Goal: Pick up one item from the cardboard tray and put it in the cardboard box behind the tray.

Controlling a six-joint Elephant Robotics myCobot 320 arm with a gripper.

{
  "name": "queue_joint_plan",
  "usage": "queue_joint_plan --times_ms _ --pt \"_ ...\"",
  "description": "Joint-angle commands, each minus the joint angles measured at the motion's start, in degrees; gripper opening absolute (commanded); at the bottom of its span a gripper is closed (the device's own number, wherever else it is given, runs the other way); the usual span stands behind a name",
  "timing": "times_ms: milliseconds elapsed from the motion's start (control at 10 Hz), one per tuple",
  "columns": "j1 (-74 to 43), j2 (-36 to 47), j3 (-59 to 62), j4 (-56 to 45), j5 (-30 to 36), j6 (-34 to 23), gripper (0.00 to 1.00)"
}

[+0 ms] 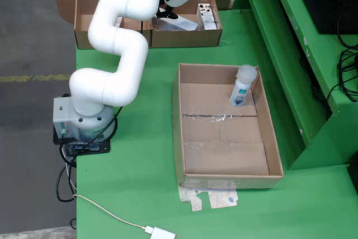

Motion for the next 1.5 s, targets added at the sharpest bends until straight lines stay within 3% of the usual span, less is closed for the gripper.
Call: queue_joint_plan --times_ms 0,900,1400 --pt "-0.18 1.81 1.75 0.68 -0.67 -0.44 1.00" --pt "-0.18 1.81 1.75 0.68 -0.67 -0.44 1.00" --pt "-5.98 5.37 1.75 0.67 -0.67 -2.77 1.00"
